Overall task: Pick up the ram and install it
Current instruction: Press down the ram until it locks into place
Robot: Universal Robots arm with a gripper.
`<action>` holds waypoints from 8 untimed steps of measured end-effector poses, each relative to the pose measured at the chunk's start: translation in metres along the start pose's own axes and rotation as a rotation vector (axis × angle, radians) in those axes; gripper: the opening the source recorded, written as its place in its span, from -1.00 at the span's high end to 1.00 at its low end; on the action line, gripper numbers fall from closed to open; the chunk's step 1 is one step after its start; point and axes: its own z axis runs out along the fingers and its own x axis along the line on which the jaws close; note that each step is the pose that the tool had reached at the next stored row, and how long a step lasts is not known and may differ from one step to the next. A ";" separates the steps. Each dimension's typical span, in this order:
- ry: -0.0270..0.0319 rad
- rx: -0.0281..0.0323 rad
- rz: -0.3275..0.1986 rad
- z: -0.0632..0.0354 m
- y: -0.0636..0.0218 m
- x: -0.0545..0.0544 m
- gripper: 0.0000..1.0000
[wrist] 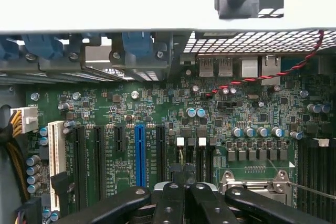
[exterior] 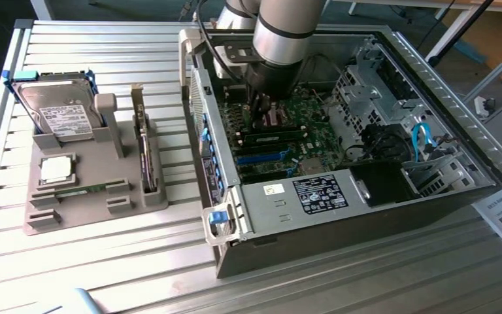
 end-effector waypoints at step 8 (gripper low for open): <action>-0.0001 0.0014 0.000 0.0029 0.0009 0.000 0.80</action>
